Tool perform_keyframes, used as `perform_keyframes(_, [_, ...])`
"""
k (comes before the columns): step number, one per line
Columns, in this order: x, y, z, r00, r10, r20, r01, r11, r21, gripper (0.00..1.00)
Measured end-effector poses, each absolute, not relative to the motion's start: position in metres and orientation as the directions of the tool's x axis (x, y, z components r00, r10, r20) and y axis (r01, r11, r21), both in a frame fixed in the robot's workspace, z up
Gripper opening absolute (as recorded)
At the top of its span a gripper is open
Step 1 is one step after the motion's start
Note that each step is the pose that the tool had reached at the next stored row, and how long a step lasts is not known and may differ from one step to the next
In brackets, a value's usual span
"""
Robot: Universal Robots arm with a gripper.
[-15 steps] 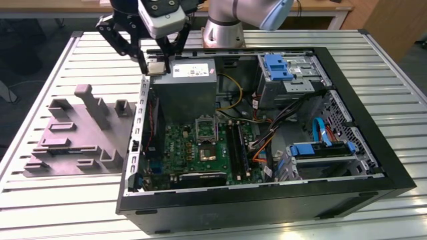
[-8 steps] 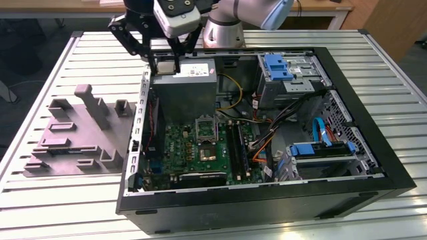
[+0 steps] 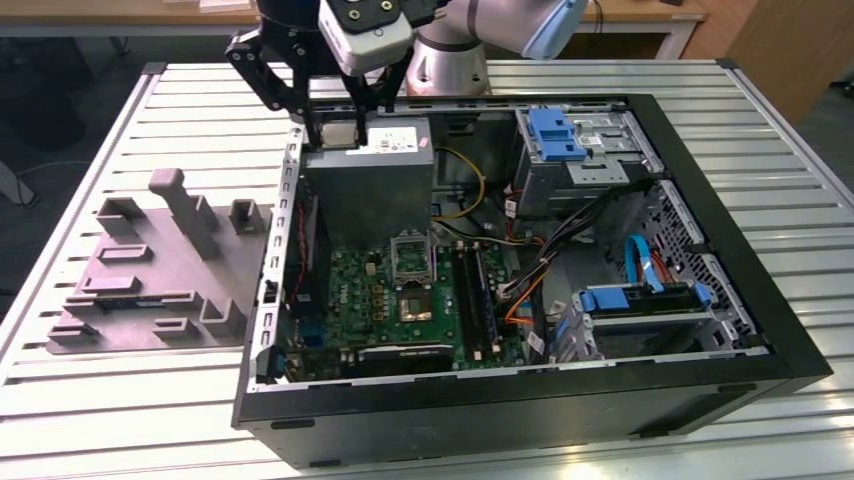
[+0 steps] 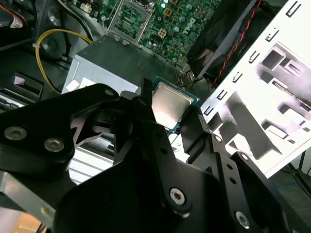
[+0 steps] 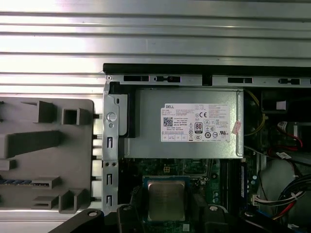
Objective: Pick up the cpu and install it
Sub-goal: 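Pick up the cpu and move it towards the insertion slot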
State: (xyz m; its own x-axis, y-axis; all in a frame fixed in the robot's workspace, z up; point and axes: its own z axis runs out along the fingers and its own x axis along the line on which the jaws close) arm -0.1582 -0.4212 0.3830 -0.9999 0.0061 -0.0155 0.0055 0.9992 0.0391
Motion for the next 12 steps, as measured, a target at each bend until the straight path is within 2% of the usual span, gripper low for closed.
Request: perform_keyframes(12, [-0.1579,-0.4239,0.3827,-1.0,0.006,-0.015,0.005,0.999,0.039,0.47])
